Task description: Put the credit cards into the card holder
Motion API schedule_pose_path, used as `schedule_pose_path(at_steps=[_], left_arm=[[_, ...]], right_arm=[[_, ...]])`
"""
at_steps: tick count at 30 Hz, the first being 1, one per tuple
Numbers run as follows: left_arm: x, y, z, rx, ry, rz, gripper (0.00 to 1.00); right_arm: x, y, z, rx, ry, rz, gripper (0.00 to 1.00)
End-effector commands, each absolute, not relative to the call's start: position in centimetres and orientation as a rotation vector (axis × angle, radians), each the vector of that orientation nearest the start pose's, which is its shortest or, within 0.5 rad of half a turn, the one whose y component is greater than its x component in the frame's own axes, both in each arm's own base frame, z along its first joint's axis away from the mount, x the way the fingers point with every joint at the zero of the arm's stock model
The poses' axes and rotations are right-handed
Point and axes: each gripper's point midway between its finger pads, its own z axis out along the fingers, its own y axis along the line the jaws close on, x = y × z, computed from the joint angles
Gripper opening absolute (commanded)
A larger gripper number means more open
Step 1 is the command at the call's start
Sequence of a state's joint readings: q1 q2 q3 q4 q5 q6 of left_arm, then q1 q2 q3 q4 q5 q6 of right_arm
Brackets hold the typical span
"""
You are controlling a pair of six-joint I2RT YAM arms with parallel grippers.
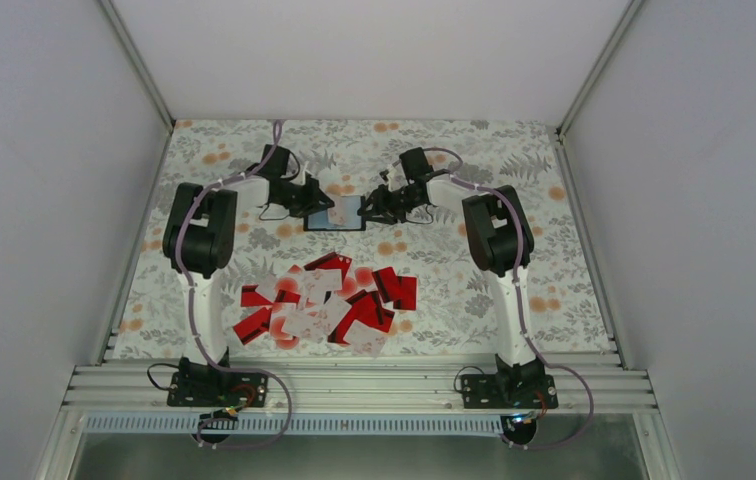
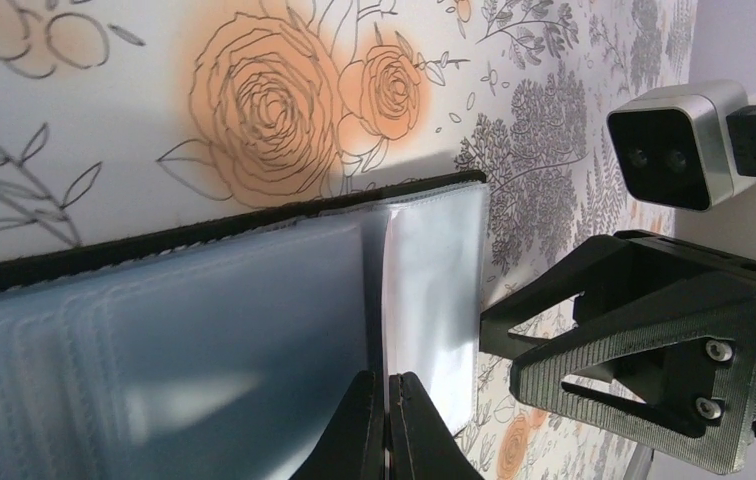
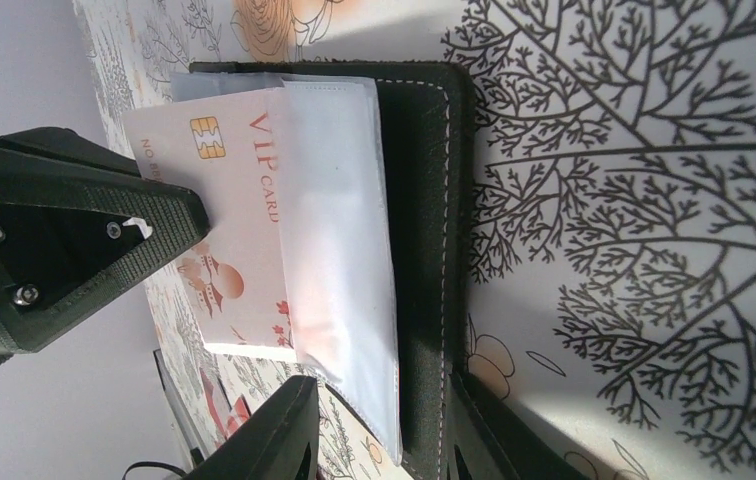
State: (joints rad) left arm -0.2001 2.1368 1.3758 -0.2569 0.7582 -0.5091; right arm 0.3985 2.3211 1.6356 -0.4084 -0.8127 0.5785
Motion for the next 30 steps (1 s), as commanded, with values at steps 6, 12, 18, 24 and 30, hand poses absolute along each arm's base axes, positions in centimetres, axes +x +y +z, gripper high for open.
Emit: schedule_pose_path(at_steps=[6,12,18,24,30], left_arm=[[45.2,-22.5,3.2,-0.012,2.675,-1.273,0.02],[44.7,-22.0,3.2,0.04,2.723,-1.212,0.02],[44.1,-21.8,3.6,0.076,2.758,-1.197,0.02],[43.9,-21.9,3.9,0.123,2.775,-1.218,0.02],[44.1,-22.4,3.3,0.123,2.783,-1.267,0.02]], right_arm=[[40.7,30.4,-1.1,-0.005,2.943,1.25,0.33],[41.6,30.4,-0.9,-0.029,2.948,1.222,0.31],[41.7,30.4,-1.1,-0.035,2.955,1.223,0.28],[41.6,30.3,-1.3,-0.052,2.965,1.216,0.27],[41.8,30.0,-1.4,-0.058,2.963,1.204,0.27]])
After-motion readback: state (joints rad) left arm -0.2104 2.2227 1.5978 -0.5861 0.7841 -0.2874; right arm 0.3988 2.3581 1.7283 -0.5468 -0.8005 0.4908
